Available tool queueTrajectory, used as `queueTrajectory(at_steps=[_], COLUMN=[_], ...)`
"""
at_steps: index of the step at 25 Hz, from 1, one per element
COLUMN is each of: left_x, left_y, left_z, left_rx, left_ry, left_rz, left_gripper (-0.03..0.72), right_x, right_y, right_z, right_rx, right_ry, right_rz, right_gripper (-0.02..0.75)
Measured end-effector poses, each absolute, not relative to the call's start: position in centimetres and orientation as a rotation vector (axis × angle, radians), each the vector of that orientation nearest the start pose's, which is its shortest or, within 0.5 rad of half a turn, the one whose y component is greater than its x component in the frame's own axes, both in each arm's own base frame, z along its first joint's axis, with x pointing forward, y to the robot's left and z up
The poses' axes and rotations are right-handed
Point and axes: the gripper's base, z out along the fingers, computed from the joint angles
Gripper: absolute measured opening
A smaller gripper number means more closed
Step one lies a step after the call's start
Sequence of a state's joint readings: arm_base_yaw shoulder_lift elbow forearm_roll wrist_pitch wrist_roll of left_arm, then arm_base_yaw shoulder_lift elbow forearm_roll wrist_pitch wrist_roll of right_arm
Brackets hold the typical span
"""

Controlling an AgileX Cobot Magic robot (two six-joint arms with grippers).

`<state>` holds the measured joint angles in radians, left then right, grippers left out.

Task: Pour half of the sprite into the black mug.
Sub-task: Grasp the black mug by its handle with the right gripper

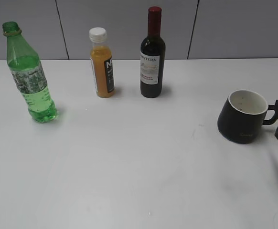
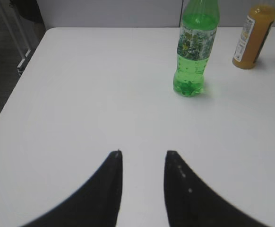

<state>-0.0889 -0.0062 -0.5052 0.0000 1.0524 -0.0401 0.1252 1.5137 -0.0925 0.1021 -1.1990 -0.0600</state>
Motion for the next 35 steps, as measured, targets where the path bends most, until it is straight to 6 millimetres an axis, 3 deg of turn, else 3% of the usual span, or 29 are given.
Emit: queueTrajectory(at_steps=[14,26,35], left_x=[-0.6,-0.6,-0.6], left_y=[0.1,0.1,0.1], left_z=[27.9,27.9,27.9], left_rx=[0.049,0.049,0.049], left_ry=[2.025,2.025,2.025], left_rz=[-0.082,-0.082,-0.082], left_gripper=[0.238,0.238,0.238], right_x=[19.5,22.0,24.6], right_y=[-0.1,-2.5,-2.9], right_z=[11.1,10.7,8.6], right_rx=[0.026,0.020,-0.024], right_ry=[1.938,1.905,1.933], right_rz=[-0.167,-0.020,0.065], right_gripper=[0.592,0.592,0.592])
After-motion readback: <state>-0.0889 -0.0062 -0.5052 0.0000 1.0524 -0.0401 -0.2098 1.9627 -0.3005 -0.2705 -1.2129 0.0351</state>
